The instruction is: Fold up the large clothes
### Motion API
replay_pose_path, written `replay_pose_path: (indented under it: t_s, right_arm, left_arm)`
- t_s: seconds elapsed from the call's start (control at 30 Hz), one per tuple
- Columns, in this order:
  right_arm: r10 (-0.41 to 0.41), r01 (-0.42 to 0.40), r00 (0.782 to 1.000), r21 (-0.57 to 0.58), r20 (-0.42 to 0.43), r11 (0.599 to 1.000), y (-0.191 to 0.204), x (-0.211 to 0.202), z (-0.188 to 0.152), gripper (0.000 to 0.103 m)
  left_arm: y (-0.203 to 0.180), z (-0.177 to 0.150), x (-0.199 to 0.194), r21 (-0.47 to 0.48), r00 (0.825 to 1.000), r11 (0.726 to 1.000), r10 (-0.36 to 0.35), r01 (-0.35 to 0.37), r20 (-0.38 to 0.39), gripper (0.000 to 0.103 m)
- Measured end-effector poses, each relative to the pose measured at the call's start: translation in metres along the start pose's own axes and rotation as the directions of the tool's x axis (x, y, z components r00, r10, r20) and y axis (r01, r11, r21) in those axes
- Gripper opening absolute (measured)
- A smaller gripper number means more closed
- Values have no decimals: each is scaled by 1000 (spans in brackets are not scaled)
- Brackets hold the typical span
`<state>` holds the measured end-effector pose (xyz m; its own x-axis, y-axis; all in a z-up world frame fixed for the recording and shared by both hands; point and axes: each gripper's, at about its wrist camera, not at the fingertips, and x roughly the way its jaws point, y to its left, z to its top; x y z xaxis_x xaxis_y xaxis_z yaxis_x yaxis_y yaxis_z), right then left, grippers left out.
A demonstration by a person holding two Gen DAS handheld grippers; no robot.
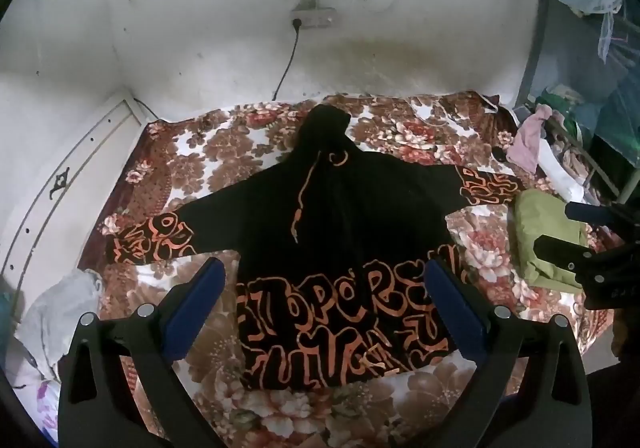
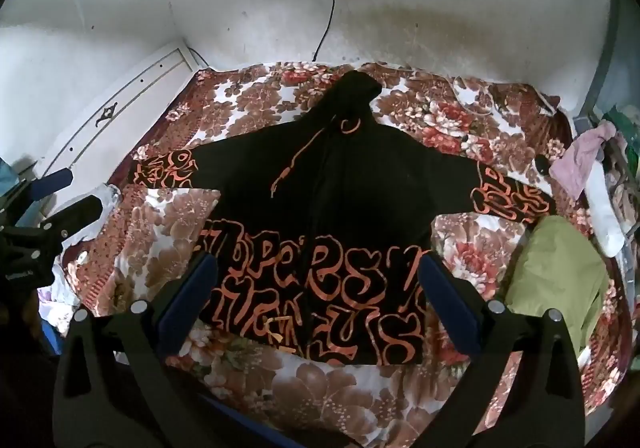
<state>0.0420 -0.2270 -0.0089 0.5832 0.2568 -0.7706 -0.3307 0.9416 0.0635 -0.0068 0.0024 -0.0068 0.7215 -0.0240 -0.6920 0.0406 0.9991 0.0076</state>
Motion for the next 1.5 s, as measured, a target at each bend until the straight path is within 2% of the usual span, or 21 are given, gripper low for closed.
replay_pose_path:
  t_s: [0.53, 0.9, 1.5]
  right_arm:
    - [14, -14, 1000, 7, -24, 1000, 1, 10, -1, 99]
    - [9, -9, 1000, 11, -25, 1000, 1, 11, -2, 99]
    - [15, -15, 999, 17, -32, 1000, 0, 12, 0, 99]
  left_arm:
    - [-7, 0, 8, 28, 1000, 999, 18, -18, -17, 98]
    - [0, 2, 11, -18, 999, 1000, 25, -26, -46, 98]
    - [4, 0, 13, -19, 998, 999, 25, -26, -55, 98]
